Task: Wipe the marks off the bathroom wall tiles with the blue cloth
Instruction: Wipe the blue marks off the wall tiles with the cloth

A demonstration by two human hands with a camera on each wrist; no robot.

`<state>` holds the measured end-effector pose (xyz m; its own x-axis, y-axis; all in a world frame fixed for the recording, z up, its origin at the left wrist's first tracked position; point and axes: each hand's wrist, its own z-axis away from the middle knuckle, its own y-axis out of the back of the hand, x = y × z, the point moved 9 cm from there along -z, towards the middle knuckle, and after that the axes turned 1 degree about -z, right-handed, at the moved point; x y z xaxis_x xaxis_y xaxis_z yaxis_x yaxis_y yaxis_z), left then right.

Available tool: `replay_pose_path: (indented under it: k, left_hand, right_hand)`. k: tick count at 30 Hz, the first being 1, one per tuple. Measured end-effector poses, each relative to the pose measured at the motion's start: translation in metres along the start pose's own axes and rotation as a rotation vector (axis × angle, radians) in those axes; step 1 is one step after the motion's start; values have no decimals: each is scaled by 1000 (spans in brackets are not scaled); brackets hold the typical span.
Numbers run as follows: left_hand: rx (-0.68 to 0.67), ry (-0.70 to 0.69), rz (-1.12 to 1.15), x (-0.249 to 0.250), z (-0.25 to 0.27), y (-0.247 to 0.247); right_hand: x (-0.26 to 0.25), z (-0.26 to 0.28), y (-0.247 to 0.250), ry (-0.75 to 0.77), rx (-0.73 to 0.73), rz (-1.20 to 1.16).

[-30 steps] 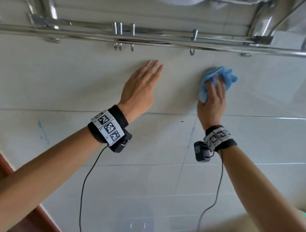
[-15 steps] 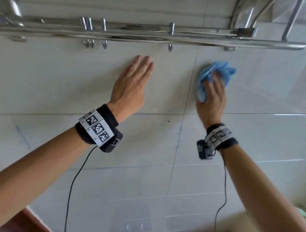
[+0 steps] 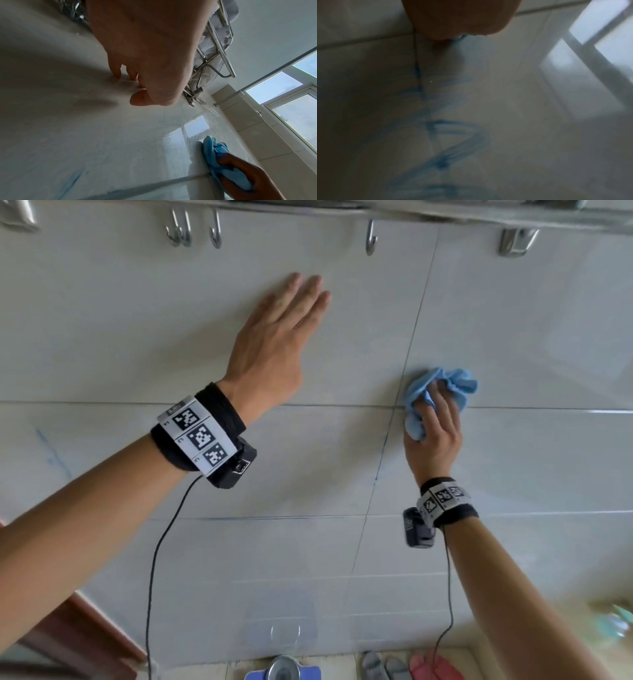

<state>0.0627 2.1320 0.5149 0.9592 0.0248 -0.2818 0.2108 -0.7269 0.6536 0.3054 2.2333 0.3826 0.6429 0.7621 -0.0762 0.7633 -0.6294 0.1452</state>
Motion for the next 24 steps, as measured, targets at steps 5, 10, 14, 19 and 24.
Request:
replay_pose_path:
  k: [5,10,14,19,24]
  left_hand:
    - [-21,-4,-19,4,3,-1]
    - [-31,1,-20,6,6,0]
    - [-53,34,-18,10,8,-3]
    - [-42,22,-29,14,6,-5]
    - [-23,8,-30,16,6,-5]
  right_hand:
    - [-24,20,-18,-81,-50,-97]
    - [34,23,23,13,-218,24]
    - [97,31,63,-543,62,36]
    - [42,33,30,-524,19,0]
    - [-56,32,-21,-269,-190,-160]
